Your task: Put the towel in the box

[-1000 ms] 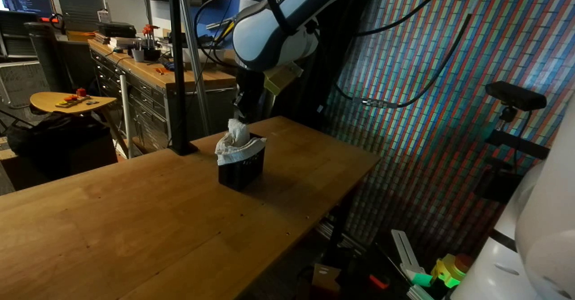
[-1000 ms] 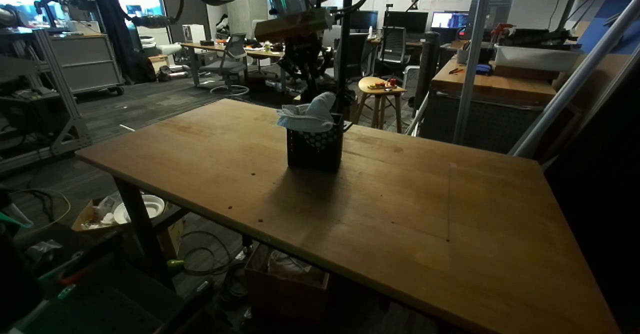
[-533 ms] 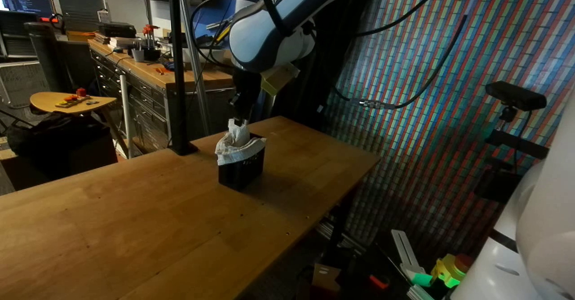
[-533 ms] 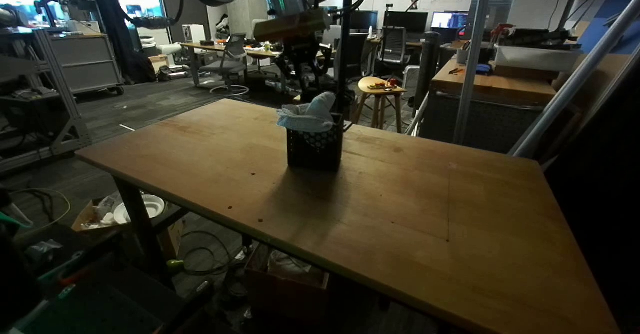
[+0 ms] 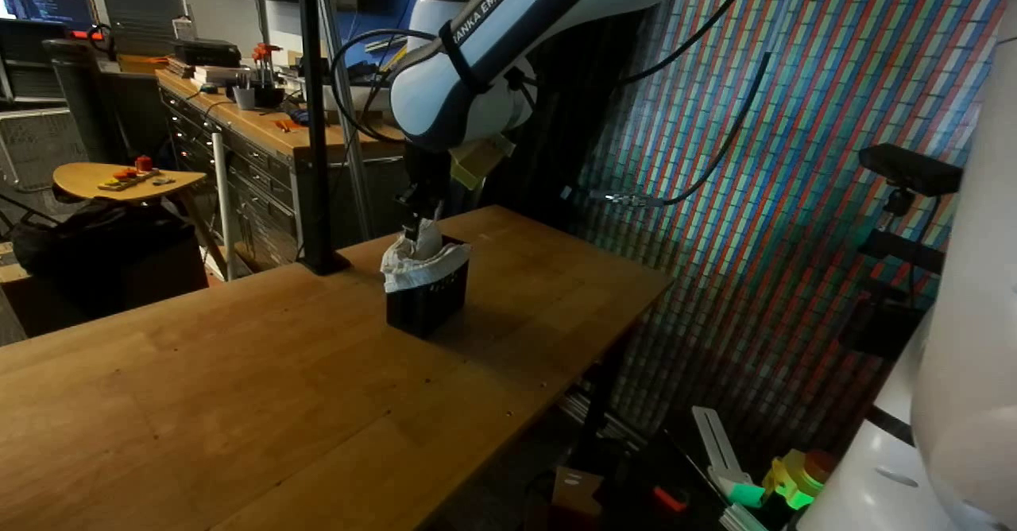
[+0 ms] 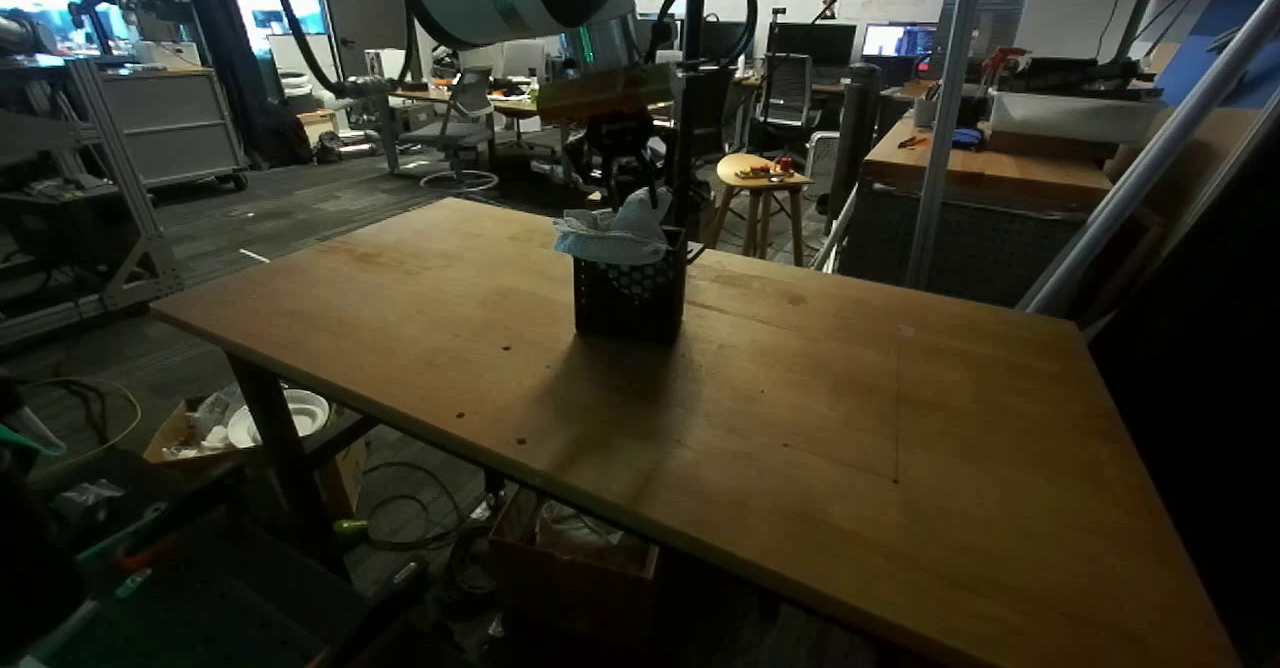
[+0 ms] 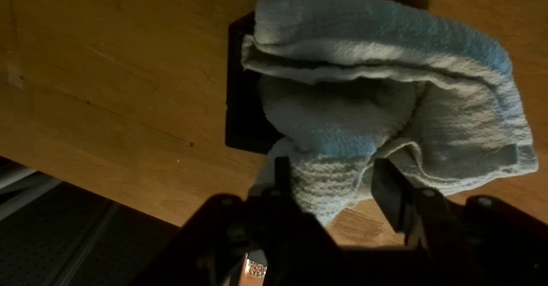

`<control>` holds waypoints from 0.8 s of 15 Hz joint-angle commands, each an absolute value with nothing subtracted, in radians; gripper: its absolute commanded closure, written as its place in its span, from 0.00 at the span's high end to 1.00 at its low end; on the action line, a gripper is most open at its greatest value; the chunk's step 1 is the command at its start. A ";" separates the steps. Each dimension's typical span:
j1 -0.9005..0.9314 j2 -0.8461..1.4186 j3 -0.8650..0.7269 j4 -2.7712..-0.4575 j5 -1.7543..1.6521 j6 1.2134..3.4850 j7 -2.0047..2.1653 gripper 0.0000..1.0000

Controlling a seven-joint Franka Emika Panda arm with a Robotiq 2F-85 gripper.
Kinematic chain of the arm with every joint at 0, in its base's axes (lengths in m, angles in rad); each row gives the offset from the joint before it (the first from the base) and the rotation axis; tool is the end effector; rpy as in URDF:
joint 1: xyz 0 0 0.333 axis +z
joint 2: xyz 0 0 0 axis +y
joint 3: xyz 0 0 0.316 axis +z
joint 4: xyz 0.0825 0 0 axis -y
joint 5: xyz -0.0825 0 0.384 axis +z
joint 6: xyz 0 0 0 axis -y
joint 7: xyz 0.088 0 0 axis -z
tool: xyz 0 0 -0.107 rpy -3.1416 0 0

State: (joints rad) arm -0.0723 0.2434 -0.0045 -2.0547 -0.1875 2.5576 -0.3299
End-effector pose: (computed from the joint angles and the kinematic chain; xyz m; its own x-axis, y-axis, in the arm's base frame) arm 0.6087 -0.0440 0.3451 0.8982 0.3980 0.1868 0.3586 -0.9090 0.2123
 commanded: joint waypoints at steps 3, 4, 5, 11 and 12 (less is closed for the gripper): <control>-0.098 0.323 0.005 -1.966 -0.139 2.569 -0.402 0.32; -0.101 0.326 0.006 -1.964 -0.136 2.570 -0.407 0.23; -0.102 0.328 0.005 -1.965 -0.137 2.572 -0.407 0.14; -0.093 0.296 -0.002 -2.001 -0.152 2.568 -0.380 0.10; -0.090 0.290 -0.004 -2.009 -0.157 2.568 -0.372 0.11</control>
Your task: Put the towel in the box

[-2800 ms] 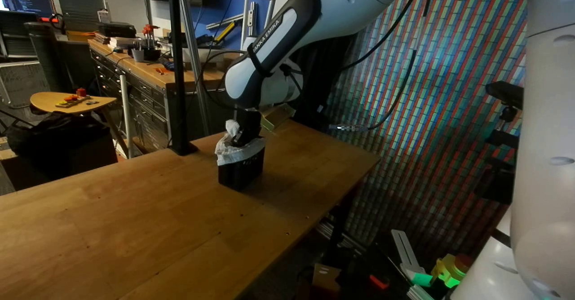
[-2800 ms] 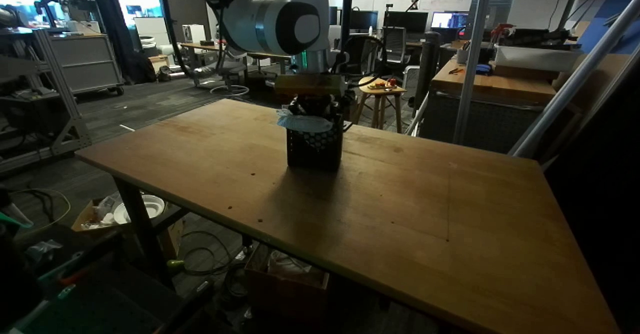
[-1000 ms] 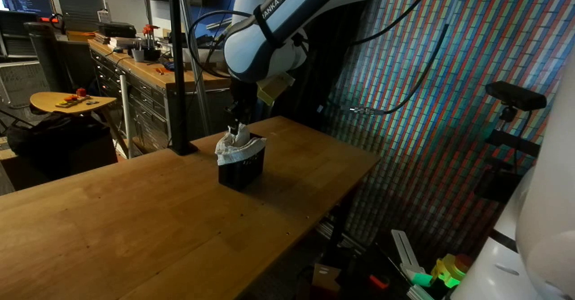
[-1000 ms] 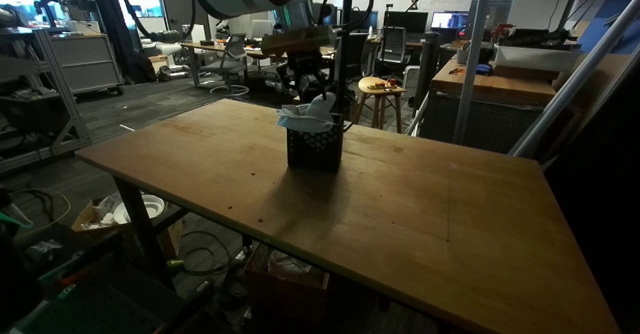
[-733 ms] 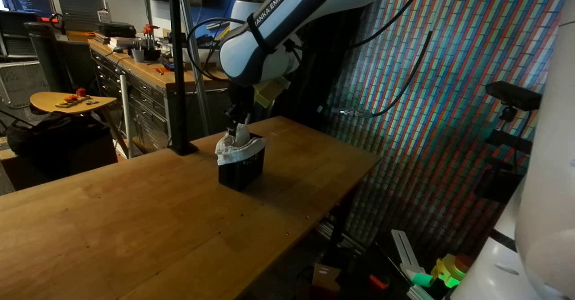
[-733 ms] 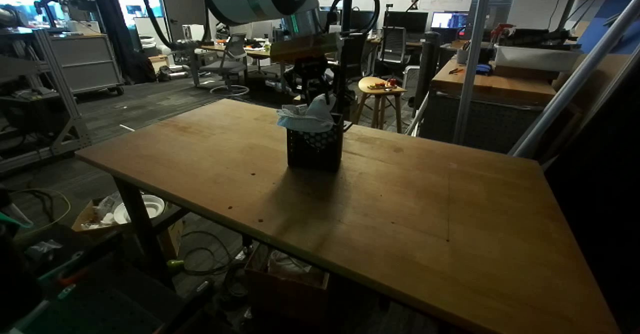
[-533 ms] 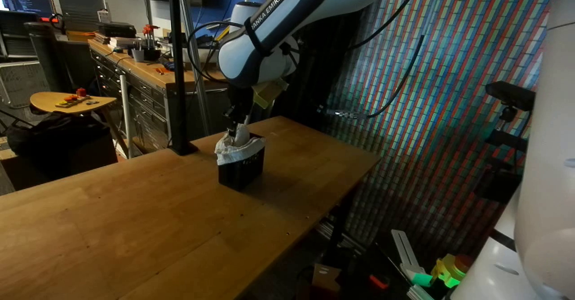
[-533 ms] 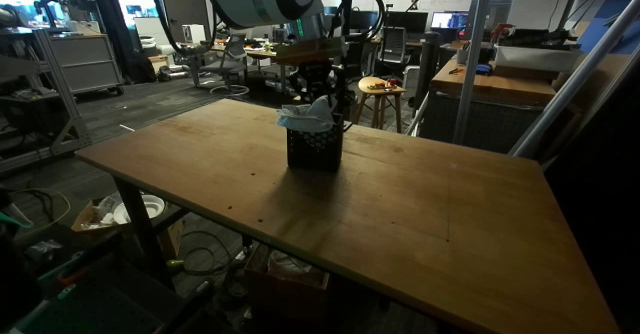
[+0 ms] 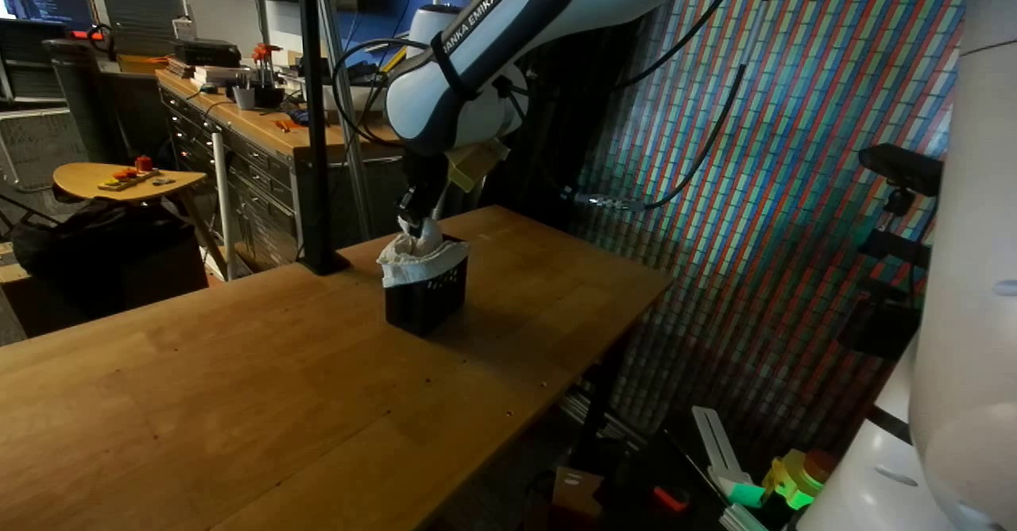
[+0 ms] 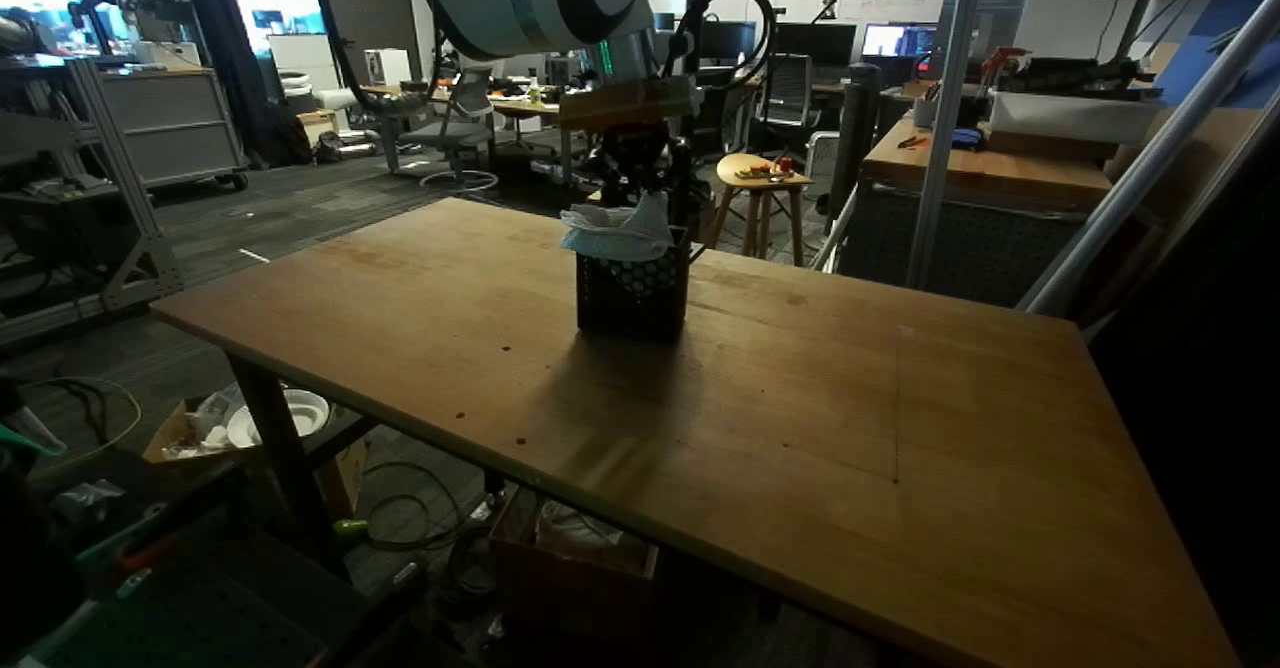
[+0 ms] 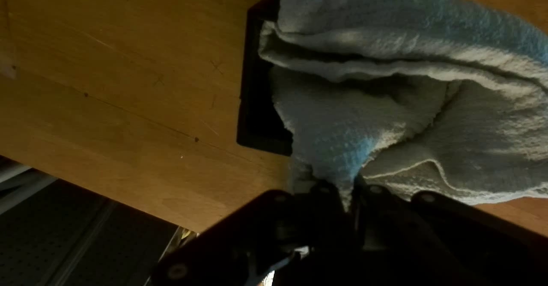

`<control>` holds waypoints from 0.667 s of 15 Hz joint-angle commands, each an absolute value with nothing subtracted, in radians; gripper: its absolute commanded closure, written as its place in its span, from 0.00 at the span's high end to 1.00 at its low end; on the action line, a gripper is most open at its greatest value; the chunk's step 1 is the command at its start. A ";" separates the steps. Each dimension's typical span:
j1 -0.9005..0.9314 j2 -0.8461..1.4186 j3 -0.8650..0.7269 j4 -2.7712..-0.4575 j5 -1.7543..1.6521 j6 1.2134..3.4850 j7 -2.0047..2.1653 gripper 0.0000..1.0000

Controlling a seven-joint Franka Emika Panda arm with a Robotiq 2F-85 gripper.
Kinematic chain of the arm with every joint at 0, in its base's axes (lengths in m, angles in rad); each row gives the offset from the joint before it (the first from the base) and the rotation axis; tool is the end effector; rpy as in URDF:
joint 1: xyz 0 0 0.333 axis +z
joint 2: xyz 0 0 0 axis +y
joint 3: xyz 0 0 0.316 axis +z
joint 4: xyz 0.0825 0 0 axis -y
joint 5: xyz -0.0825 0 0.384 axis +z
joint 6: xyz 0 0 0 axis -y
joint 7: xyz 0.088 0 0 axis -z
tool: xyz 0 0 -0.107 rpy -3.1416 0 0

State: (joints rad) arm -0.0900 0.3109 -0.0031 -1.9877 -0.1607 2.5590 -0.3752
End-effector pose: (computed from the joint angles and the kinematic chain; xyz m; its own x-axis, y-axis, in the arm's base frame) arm 0.6268 -0.0561 0.3339 0.8948 0.4049 0.1878 0.3679 -0.9074 0.2034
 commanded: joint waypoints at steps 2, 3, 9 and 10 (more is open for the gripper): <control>-0.084 0.278 -0.008 -2.027 -0.165 2.566 -0.353 0.10; -0.081 0.267 -0.008 -2.044 -0.164 2.568 -0.343 0.11; -0.051 0.194 -0.012 -2.141 -0.193 2.583 -0.254 0.10; -0.043 0.182 -0.013 -2.157 -0.203 2.586 -0.235 0.10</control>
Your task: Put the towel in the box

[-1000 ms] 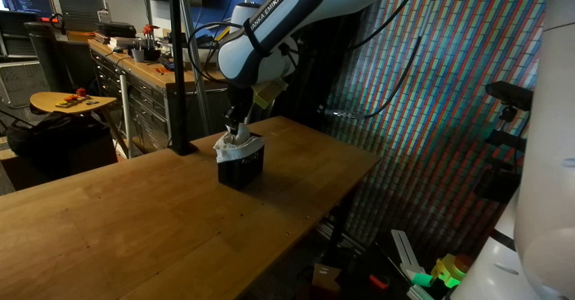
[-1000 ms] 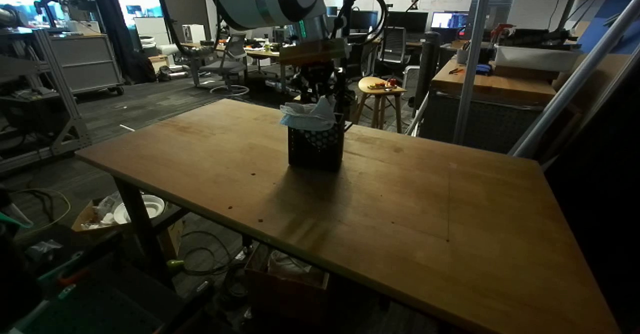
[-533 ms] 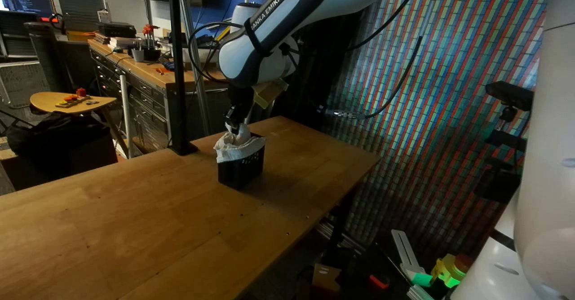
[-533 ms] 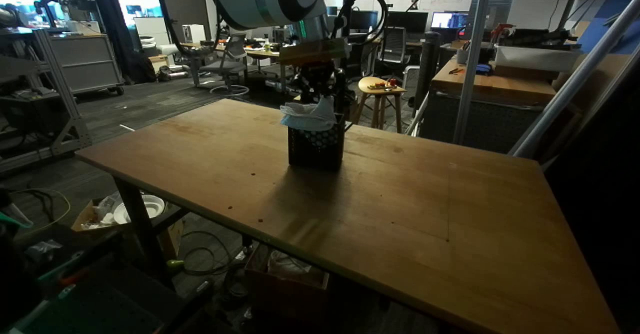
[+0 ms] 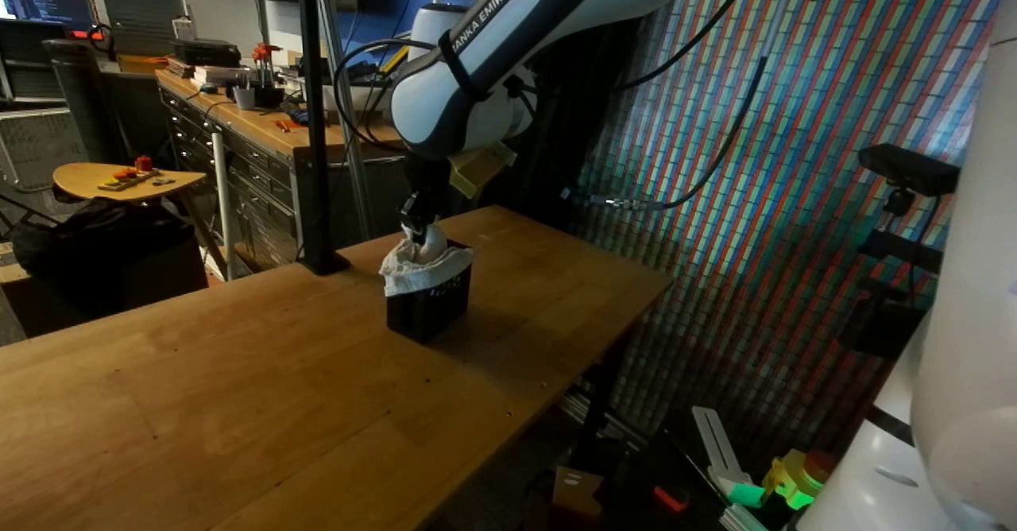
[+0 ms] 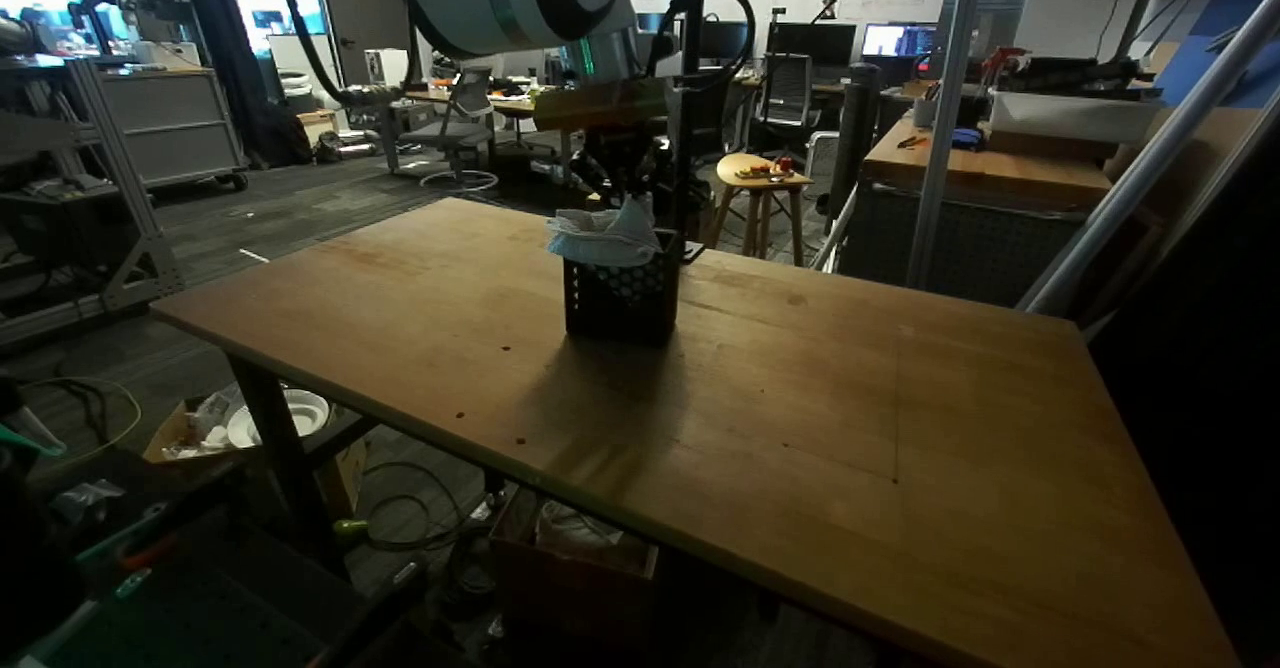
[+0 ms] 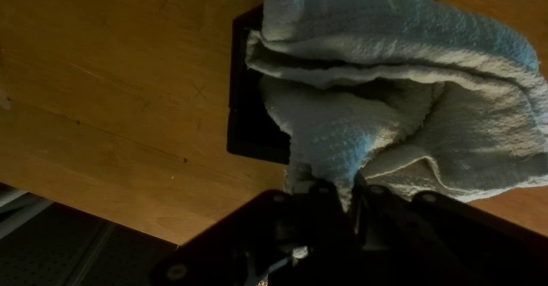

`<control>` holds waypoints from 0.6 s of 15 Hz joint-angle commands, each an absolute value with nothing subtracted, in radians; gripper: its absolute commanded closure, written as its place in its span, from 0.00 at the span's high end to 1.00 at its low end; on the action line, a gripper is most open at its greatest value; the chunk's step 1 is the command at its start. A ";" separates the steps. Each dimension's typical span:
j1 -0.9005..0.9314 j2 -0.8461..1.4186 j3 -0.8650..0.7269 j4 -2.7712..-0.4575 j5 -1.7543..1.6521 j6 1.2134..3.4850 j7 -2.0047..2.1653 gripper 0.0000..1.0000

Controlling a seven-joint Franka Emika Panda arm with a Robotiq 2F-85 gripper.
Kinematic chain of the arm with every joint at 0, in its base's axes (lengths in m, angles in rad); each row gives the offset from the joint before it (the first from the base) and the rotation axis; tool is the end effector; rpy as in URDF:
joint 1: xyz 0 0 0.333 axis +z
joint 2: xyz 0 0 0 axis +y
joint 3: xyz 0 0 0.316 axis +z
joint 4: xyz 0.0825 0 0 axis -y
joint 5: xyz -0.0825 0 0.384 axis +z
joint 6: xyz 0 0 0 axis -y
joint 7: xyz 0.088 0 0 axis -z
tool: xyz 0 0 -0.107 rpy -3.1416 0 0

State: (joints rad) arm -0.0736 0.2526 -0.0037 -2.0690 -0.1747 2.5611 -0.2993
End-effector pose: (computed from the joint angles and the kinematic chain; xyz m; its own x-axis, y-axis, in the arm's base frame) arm 0.6050 -0.0442 0.3335 0.9155 0.3599 0.1799 0.3268 -0.9259 0.1895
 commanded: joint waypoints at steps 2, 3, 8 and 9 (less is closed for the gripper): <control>-0.028 0.157 -0.013 -2.195 -0.223 2.594 -0.198 0.10; -0.022 0.148 -0.013 -2.207 -0.229 2.597 -0.182 0.10; -0.006 0.102 -0.015 -2.251 -0.263 2.597 -0.130 0.10; -0.005 0.095 -0.017 -2.256 -0.276 2.596 -0.120 0.10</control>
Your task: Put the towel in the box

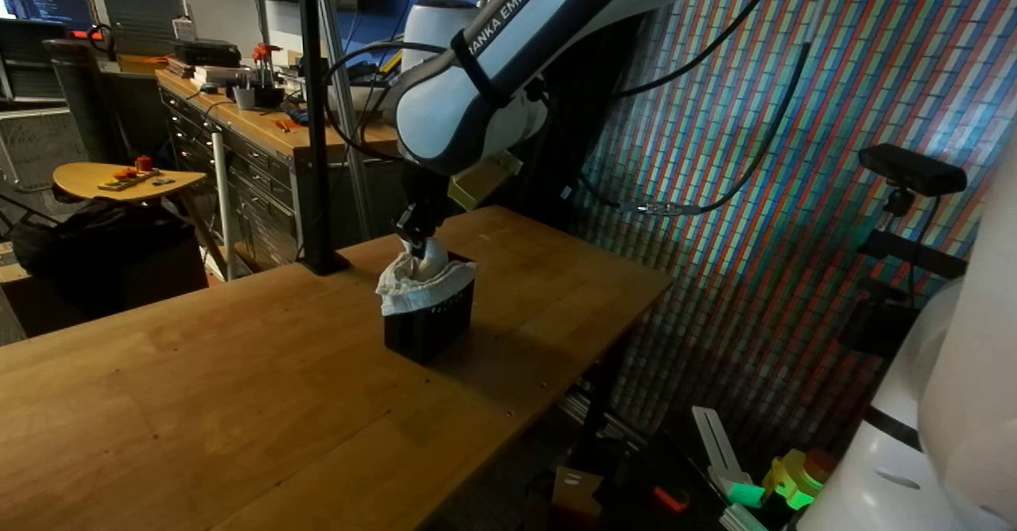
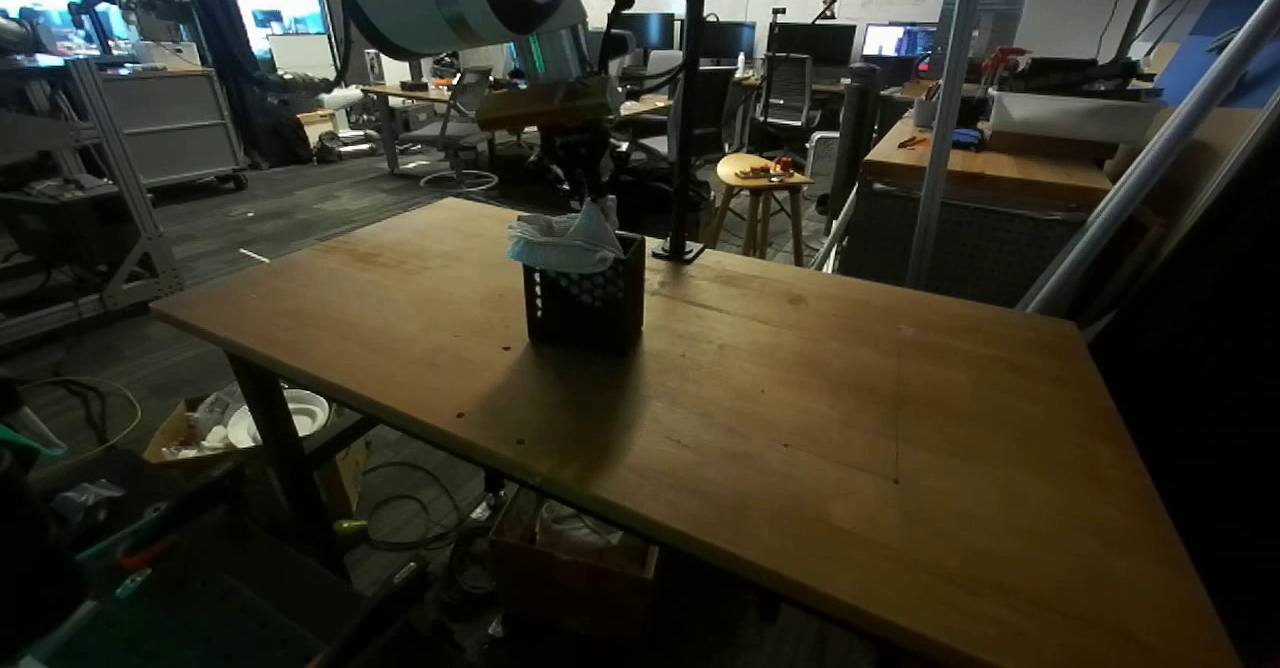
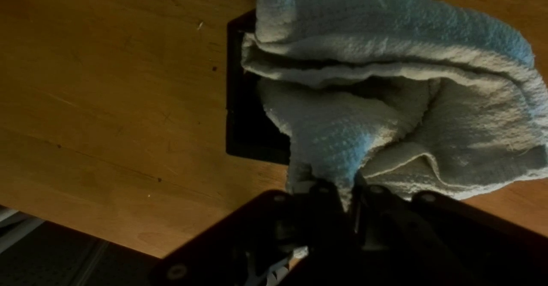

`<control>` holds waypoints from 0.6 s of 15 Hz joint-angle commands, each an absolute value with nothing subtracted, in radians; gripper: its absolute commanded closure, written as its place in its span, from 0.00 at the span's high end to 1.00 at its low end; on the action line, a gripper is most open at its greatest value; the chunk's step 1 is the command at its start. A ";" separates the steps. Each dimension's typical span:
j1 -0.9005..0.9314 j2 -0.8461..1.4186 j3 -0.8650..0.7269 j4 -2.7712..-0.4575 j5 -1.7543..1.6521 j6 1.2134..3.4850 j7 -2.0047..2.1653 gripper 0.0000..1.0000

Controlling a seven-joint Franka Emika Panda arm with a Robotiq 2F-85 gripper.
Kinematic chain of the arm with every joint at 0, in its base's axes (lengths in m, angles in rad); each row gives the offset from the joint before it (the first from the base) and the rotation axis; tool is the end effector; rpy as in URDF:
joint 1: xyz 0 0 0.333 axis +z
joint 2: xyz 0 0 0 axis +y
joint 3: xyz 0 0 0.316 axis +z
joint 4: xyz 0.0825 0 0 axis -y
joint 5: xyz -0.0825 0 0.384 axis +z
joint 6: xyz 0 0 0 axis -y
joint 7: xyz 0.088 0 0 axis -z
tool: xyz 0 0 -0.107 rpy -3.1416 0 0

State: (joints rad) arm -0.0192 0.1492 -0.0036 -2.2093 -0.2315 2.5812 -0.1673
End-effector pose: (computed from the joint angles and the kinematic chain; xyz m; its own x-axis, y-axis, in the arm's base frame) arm 0.5670 -0.0089 0.3340 0.9266 0.3328 0.1749 0.2989 -0.9343 0.1942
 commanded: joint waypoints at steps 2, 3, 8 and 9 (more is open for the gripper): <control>-0.004 0.079 -0.022 -2.264 -0.309 2.595 -0.094 0.10; -0.004 0.071 -0.023 -2.270 -0.324 2.600 -0.077 0.11; -0.002 0.031 -0.017 -2.305 -0.380 2.589 -0.007 0.10; -0.002 0.027 -0.015 -2.313 -0.382 2.590 0.000 0.11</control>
State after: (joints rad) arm -0.0154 0.0812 -0.0074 -2.2655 -0.3488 2.5810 -0.0460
